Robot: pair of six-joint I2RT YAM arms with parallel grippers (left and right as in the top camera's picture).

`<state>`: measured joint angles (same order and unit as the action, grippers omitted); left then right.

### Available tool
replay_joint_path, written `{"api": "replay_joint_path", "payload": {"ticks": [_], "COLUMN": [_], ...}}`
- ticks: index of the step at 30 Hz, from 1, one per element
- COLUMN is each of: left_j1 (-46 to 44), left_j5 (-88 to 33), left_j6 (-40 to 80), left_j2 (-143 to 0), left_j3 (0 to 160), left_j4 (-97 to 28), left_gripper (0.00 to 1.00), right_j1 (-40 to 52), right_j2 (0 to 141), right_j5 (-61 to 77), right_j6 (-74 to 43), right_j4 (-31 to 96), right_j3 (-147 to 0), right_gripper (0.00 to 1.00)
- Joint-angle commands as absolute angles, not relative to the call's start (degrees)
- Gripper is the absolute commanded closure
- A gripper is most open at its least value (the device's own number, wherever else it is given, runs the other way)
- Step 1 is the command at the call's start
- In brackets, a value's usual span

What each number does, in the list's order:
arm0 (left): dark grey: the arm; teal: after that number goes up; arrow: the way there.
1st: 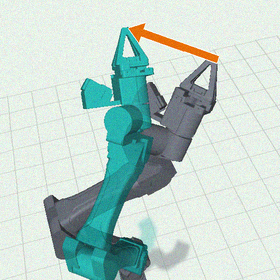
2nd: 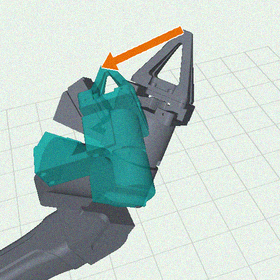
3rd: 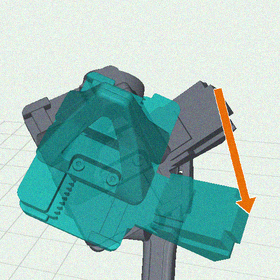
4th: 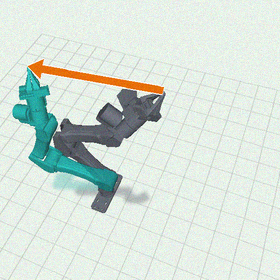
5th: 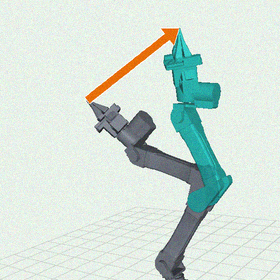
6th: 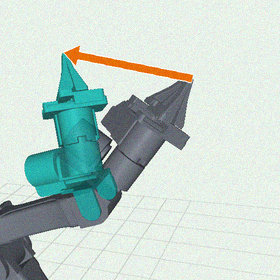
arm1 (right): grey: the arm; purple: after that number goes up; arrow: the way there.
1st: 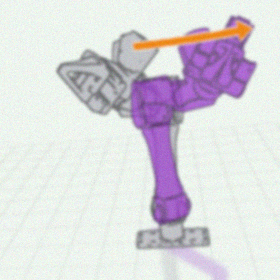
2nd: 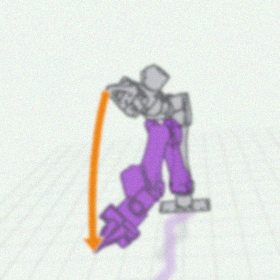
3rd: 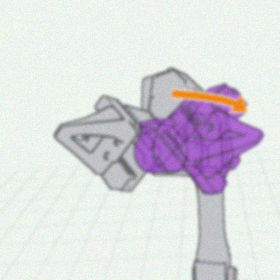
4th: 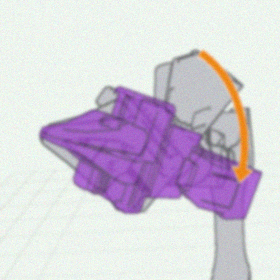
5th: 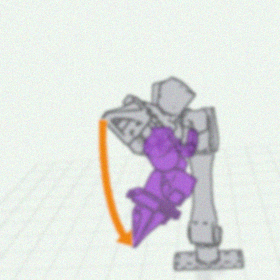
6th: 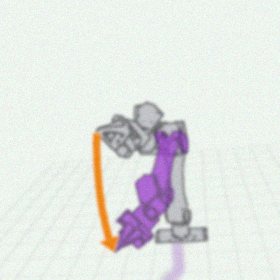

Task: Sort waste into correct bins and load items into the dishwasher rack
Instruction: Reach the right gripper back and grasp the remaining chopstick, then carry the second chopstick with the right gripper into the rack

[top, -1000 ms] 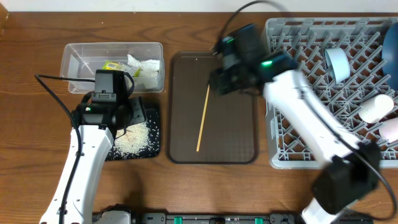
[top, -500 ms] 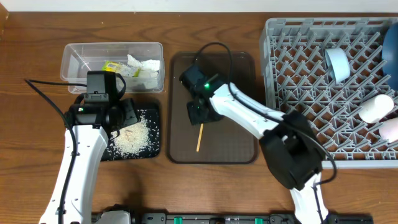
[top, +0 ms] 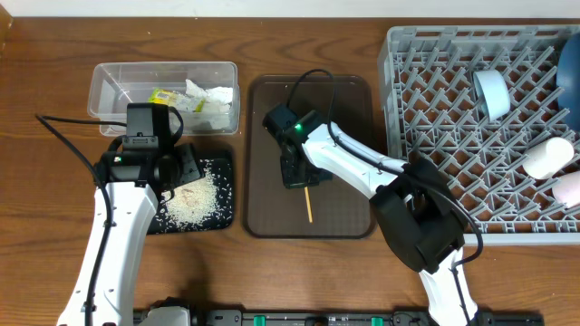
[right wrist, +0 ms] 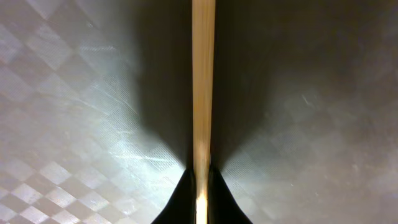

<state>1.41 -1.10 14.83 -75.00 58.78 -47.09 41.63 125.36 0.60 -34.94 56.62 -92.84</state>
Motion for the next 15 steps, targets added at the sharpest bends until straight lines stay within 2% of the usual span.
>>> {"api": "replay_joint_path", "payload": {"ticks": [1, 15], "left_j1": [1.69, 1.69], "left_j5": [-0.38, -0.38], "left_j6": [15.18, 15.18], "left_j2": [-74.94, -74.94], "left_j3": [58.83, 58.83], "left_j4": [-47.33, -47.31], "left_gripper": [0.35, 0.35], "right_j1": [39.7, 21.58], "right_j2": [125.47, 101.3], "right_j5": [-0.14, 0.64], "right_j6": [-33.52, -11.03], "right_j4": [58.35, 62.76], "right_j3": [-93.03, -94.21], "right_gripper": [0.99, 0.98]}}
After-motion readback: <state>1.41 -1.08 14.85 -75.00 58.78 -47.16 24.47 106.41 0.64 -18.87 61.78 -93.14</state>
